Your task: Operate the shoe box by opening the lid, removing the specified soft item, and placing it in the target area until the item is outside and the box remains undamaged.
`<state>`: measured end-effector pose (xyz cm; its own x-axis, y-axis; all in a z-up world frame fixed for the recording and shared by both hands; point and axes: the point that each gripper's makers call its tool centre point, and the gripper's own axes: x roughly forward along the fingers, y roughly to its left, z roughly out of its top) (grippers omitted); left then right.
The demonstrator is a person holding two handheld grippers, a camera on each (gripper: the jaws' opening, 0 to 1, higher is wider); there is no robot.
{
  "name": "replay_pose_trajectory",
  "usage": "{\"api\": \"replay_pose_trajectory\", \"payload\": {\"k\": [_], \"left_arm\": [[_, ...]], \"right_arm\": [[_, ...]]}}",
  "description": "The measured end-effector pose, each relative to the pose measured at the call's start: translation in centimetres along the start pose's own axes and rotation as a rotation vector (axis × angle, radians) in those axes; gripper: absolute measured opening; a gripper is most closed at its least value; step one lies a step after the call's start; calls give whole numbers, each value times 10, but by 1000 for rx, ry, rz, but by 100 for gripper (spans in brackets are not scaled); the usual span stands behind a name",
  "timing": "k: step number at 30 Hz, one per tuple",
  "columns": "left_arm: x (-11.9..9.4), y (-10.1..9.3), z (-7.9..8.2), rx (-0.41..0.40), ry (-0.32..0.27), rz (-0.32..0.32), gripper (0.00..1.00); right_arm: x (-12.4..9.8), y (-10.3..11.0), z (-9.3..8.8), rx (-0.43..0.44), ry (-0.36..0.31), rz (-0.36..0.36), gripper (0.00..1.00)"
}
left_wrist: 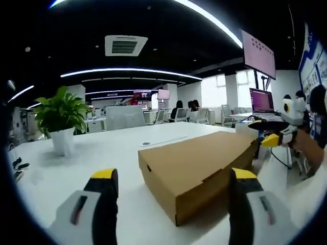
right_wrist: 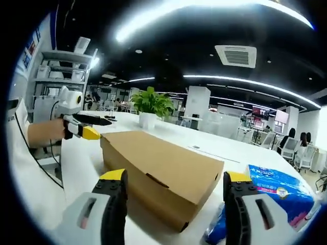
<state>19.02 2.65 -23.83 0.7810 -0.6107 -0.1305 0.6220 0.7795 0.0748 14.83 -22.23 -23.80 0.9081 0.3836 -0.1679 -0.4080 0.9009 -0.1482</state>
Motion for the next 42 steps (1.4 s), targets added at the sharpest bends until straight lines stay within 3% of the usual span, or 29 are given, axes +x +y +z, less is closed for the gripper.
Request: {"api": "replay_pose_trajectory", "payload": {"k": [4, 6, 11, 14, 22, 28, 42], "left_arm": [[0, -9, 0, 78, 2, -15, 92], [1, -11, 0, 84, 12, -21, 87], [7, -12, -4, 12, 11, -41, 83], [8, -12, -17, -13, 65, -55, 82], [21, -20, -16, -21, 45, -89, 82], [24, -19, -20, -34, 59, -56, 75], [28, -20, -17, -32, 34, -66, 76]], "right_arm": [[5, 1, 0, -16, -3, -11, 79], [7, 3, -2, -13, 0, 3, 80], [10, 3, -6, 19, -8, 13, 81], [11, 4, -6, 33, -24, 29, 82], [16, 1, -12, 60, -16, 33, 80], [18, -1, -11, 38, -34, 10, 78], [25, 0, -16, 38, -15, 10, 77]]}}
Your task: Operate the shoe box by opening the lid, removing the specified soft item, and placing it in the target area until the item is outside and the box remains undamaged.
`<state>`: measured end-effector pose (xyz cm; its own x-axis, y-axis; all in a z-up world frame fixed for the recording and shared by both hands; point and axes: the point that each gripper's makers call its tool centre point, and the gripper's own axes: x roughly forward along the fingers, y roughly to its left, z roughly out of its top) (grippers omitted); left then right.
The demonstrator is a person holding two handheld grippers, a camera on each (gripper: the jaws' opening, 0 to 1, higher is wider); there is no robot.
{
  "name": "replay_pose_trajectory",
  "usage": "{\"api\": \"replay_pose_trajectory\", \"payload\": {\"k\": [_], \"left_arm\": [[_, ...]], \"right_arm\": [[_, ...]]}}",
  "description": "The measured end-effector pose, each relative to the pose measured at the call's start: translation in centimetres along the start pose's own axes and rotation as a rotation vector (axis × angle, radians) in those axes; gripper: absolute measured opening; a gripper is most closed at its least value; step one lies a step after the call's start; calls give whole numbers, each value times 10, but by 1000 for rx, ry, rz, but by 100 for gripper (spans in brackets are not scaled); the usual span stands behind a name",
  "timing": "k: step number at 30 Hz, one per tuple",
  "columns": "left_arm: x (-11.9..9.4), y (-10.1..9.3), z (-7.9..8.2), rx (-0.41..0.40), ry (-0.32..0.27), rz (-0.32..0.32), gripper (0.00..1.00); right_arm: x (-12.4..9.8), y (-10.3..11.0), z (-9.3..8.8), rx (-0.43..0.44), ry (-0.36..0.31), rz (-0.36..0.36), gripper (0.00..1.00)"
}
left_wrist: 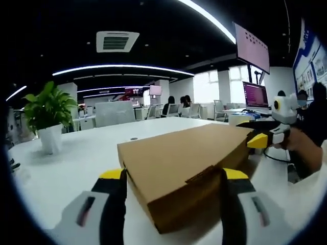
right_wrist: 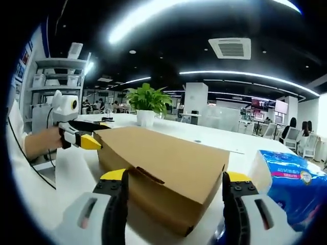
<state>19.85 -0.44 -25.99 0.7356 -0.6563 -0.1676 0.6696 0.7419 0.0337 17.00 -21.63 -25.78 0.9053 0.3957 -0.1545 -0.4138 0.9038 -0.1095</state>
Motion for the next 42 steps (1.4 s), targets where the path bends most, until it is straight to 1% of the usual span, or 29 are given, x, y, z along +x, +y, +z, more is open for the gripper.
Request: {"api": "replay_pose_trajectory", "payload": {"k": [4, 8, 13, 16, 19, 21, 23, 25, 32, 37, 42], "left_arm": [[0, 1, -1, 1, -4, -5, 76], [1, 2, -2, -23, 13, 2, 75], [1, 1, -4, 5, 17, 5, 75], [1, 1, -4, 6, 7, 4, 75], [1, 1, -4, 5, 1, 4, 75], [-2, -1, -5, -5, 3, 13, 74], [-4, -1, -6, 14, 5, 11, 74], [-4, -1, -6, 14, 5, 10, 74], [-6, -4, -7, 6, -10, 4, 73], [-11, -12, -8, 9, -11, 12, 73], [-13, -18, -10, 34, -8, 16, 74]], "right_arm": [[1, 0, 0, 7, 2, 9, 77], [5, 1, -2, -18, -12, 12, 77], [6, 1, -1, -14, -13, 8, 78], [5, 1, -1, -9, -24, 8, 77], [5, 2, 1, 17, -32, 4, 77], [4, 3, 1, 17, -31, 1, 77], [2, 4, 1, 18, -29, 3, 77], [2, 5, 1, 18, -25, 3, 77], [-4, 7, 0, 16, -12, -13, 77], [-11, 9, -2, 17, -29, -13, 76], [-18, 10, -2, 19, -26, -17, 77]]}}
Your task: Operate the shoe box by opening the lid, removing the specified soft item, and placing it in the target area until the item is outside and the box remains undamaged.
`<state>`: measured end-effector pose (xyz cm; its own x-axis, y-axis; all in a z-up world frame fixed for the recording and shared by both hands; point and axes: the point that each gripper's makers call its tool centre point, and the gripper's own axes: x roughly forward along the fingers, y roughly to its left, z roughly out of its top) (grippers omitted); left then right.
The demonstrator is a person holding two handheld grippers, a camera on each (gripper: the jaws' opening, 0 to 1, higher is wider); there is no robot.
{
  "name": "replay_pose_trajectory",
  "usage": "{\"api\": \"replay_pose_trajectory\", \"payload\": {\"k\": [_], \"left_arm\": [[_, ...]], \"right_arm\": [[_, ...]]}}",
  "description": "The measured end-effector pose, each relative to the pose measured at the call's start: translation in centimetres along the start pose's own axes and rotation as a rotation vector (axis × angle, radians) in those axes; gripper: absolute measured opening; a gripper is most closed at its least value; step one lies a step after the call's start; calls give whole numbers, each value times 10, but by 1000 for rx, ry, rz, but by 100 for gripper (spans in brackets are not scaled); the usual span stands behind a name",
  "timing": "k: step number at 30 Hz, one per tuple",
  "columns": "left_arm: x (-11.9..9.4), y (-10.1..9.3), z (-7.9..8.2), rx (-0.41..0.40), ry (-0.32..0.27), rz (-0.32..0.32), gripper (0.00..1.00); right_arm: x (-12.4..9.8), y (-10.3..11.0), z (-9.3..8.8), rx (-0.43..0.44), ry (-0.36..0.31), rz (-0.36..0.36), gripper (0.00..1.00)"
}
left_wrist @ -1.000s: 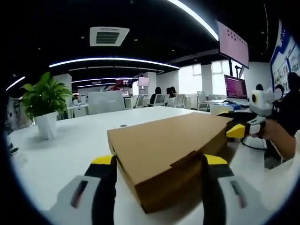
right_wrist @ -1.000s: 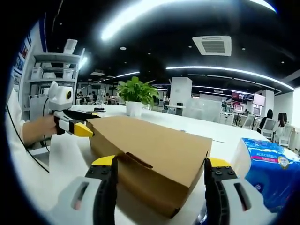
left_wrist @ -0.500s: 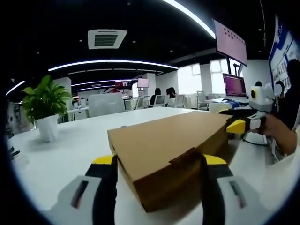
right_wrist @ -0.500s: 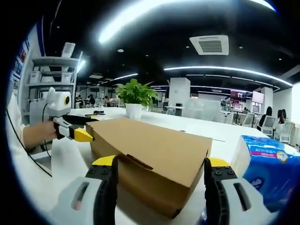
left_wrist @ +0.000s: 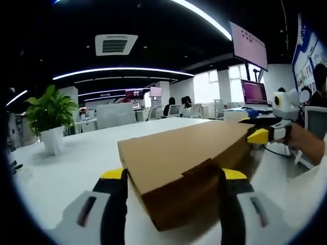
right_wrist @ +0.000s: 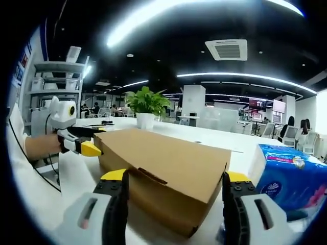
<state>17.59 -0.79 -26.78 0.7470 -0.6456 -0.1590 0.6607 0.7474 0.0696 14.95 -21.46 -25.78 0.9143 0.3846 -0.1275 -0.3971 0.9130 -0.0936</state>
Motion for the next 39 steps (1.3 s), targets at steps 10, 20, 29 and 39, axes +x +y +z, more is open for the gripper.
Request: {"api": "replay_pose_trajectory", "payload": {"k": [10, 20, 29, 39], "left_arm": [[-1, -1, 0, 4, -12, 3, 74], [-4, -4, -1, 1, -14, 14, 74], [-10, -7, -3, 24, -1, 14, 73], [-12, -8, -5, 44, 18, 4, 72]], "right_arm": [[-2, 0, -1, 1, 3, 2, 76], [-5, 1, -2, 5, -10, 0, 76], [-9, 4, -3, -19, 6, 10, 76], [-13, 4, -5, -46, 31, 17, 75]]}}
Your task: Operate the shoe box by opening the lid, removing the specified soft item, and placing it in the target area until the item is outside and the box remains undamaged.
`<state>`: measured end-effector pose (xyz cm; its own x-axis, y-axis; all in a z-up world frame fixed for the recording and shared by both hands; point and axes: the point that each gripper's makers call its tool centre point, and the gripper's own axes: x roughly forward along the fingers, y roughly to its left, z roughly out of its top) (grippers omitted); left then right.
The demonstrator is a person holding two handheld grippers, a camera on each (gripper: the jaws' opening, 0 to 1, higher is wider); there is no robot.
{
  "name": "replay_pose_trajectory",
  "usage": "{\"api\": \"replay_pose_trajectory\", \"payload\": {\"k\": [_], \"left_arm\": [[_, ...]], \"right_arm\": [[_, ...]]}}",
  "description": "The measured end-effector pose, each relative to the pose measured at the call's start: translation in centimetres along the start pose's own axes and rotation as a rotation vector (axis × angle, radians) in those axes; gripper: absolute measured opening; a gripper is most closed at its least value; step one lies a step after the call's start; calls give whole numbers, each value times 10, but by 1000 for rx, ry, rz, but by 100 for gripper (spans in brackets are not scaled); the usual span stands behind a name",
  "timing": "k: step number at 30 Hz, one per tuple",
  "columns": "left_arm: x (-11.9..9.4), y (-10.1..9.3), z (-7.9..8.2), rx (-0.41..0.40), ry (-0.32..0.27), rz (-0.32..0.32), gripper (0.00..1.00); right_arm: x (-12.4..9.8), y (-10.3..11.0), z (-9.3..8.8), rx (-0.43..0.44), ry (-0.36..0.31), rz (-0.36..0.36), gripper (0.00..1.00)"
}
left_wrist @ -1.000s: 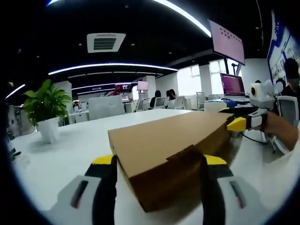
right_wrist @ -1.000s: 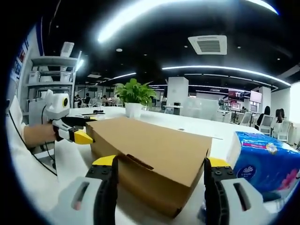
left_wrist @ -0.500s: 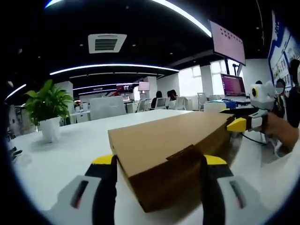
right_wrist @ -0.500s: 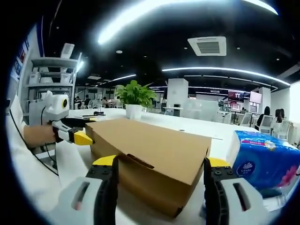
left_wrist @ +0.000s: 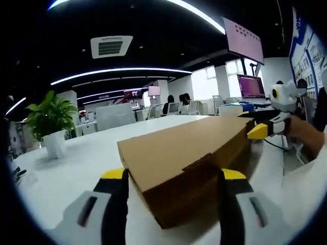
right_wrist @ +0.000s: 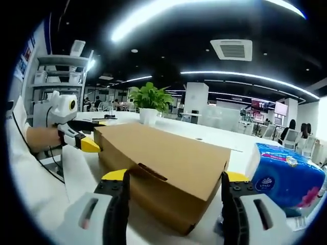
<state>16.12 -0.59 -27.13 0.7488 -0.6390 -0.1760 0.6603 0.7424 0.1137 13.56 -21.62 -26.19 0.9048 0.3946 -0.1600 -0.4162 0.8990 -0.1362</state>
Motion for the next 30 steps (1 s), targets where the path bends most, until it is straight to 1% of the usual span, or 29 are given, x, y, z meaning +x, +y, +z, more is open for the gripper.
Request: {"api": "replay_pose_trajectory", "payload": {"k": [3, 5, 6, 8, 13, 16, 20, 22, 23, 24, 25, 26, 27, 29, 30], "left_arm": [[0, -1, 0, 1, -4, 2, 73], [-1, -2, 0, 2, -12, 3, 73], [-2, -2, 0, 0, -15, 2, 73], [-3, -3, 0, 0, -19, 3, 73], [-6, -7, 1, -4, -10, 0, 72], [-6, -10, 2, -26, -6, -8, 73], [-6, -11, 1, 3, -4, -10, 71], [-6, -11, 1, -4, -3, -15, 70], [-5, -11, 3, -30, -7, -17, 70], [-5, -11, 4, -38, -6, -18, 70], [-5, -11, 4, -31, -1, -20, 70], [-6, -10, 3, -22, 5, -24, 70], [-6, -10, 4, -25, 7, -26, 69], [-6, -9, 3, -49, 10, -27, 69], [-5, -10, 5, -67, -11, -24, 70]], "right_arm": [[-1, 0, 0, -2, 1, 1, 75], [-2, 1, 0, -8, 10, -2, 75], [-3, 2, -2, -27, 24, -4, 75], [-4, 2, -2, -26, 26, -3, 75], [-9, 2, -4, -51, 47, 9, 74], [-11, 1, -5, -50, 49, 10, 74], [-13, -2, -5, -48, 57, 13, 74], [-14, -3, -5, -51, 58, 16, 74], [-13, -4, -6, -50, 56, 17, 74], [-13, -4, -6, -51, 56, 17, 74], [-13, -4, -6, -54, 59, 17, 74], [-14, -4, -7, -74, 70, 19, 74], [-14, -4, -7, -73, 71, 16, 74], [-15, -5, -3, -108, 54, 5, 74], [-15, -4, -3, -118, 55, 1, 74]]}}
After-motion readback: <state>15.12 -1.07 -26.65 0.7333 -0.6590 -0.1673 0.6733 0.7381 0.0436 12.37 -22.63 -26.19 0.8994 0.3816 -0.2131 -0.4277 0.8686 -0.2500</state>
